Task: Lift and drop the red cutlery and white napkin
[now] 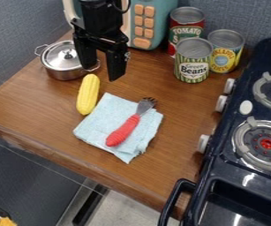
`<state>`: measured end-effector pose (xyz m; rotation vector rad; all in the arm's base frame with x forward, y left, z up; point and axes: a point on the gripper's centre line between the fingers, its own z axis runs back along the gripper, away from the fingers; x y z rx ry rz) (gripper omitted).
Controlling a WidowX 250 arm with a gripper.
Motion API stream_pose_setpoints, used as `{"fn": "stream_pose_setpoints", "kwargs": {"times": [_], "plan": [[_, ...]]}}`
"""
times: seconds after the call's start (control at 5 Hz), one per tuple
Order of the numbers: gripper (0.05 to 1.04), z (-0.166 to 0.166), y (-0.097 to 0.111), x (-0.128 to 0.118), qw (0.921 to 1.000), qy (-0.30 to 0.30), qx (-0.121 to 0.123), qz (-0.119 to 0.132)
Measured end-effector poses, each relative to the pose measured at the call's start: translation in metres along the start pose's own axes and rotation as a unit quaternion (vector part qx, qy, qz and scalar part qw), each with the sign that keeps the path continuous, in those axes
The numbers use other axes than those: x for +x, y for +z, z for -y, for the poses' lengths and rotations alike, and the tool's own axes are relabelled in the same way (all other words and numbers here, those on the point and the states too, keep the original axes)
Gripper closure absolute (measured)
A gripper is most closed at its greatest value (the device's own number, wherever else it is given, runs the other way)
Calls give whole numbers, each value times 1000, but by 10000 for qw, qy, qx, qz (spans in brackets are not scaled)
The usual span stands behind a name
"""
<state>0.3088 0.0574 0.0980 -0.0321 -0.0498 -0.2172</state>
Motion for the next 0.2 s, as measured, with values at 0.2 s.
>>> {"fn": "stream_pose_setpoints", "kwargs": {"times": [0.2], "plan": [[83, 0, 1, 0, 10000, 7, 4, 7]]}}
